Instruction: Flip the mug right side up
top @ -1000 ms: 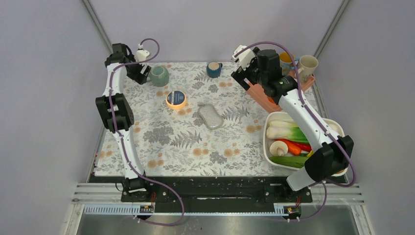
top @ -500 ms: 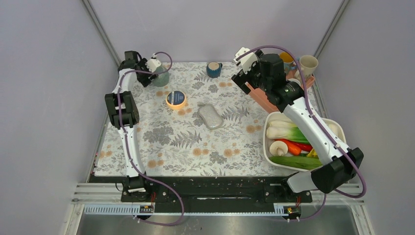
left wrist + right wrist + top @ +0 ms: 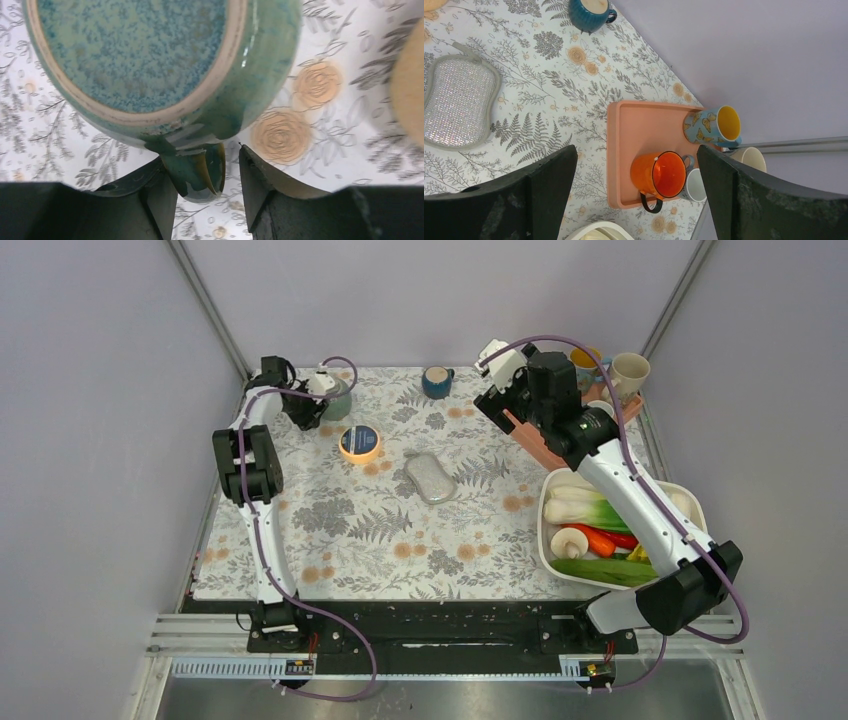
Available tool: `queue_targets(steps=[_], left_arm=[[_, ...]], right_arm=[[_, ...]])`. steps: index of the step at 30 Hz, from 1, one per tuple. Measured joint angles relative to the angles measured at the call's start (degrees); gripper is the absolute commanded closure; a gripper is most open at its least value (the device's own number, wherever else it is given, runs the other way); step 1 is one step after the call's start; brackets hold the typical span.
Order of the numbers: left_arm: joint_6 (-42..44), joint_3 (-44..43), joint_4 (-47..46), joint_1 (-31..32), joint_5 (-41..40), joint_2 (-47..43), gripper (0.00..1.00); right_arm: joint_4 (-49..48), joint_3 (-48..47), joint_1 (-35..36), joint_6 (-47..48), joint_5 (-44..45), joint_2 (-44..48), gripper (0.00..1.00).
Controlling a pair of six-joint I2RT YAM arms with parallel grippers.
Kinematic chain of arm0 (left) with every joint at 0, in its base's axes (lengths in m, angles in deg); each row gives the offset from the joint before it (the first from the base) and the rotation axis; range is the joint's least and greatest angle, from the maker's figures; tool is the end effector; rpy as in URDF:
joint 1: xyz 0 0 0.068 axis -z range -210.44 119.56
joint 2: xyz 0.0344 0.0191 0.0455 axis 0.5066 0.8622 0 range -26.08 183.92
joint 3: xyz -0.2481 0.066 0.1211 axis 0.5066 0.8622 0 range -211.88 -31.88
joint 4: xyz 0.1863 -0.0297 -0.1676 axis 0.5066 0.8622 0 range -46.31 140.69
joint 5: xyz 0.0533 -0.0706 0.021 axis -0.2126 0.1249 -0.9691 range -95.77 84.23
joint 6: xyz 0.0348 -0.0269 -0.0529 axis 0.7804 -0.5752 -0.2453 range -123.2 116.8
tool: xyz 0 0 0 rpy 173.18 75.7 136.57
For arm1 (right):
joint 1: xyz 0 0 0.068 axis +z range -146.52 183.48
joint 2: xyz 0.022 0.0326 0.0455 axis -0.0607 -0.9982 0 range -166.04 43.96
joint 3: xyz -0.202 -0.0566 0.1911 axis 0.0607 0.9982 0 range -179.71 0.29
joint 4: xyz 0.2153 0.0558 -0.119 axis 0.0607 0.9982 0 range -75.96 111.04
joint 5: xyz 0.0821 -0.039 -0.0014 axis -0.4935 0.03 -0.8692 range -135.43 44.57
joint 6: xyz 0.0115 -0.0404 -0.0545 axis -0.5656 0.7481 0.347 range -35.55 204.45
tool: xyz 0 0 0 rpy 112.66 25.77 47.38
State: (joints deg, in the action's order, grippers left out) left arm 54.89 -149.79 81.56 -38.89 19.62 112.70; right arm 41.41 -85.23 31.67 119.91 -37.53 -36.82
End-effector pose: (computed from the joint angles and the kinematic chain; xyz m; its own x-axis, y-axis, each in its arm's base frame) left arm 0.5305 0.0548 0.1610 -0.3728 0.7199 -0.5855 0.7639 0.5963 0.2467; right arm 0.2896 0.1465 0.4148 -0.0696 -0.6894 -0.7210 -0.4869 0.6543 -0.5786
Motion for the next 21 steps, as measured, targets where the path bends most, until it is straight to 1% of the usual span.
queue_targets(steps=[4,6,10,13,16,18,21], left_arm=[[-3.6,1.2,1.4,0.5,2.2,-1.3,0.4],[-8.1,1.2,1.1,0.7,2.2,-1.7,0.41],[-18.4,0.6,-1.5,1.1,0.7,-1.9,0.55],[-22.7,-0.7,-1.6,1.1,-0.6,-1.9,0.61],[-24.9,-2.4,-1.5,1.2,-2.3,-1.4,0.81],[-25.0,-3.8,-1.2,1.2,-2.6,-0.7,0.99],[-25.3,-4.0,-1.9,1.3,-4.1,-0.4,1.0]], right_arm=[[0.1,0.5,0.2,0.5,0.8,0.0,0.01],[0.2,1.0,0.3,0.7,1.4,0.0,0.0],[0.5,2.6,0.3,0.7,1.8,0.0,0.01],[1.1,3.4,0.3,0.8,2.2,0.0,0.01],[1.2,3.5,0.3,1.2,2.8,0.0,0.01],[1.2,3.5,0.3,1.7,3.5,0.1,0.01],[1.2,3.8,0.3,2.0,4.2,0.5,0.01]])
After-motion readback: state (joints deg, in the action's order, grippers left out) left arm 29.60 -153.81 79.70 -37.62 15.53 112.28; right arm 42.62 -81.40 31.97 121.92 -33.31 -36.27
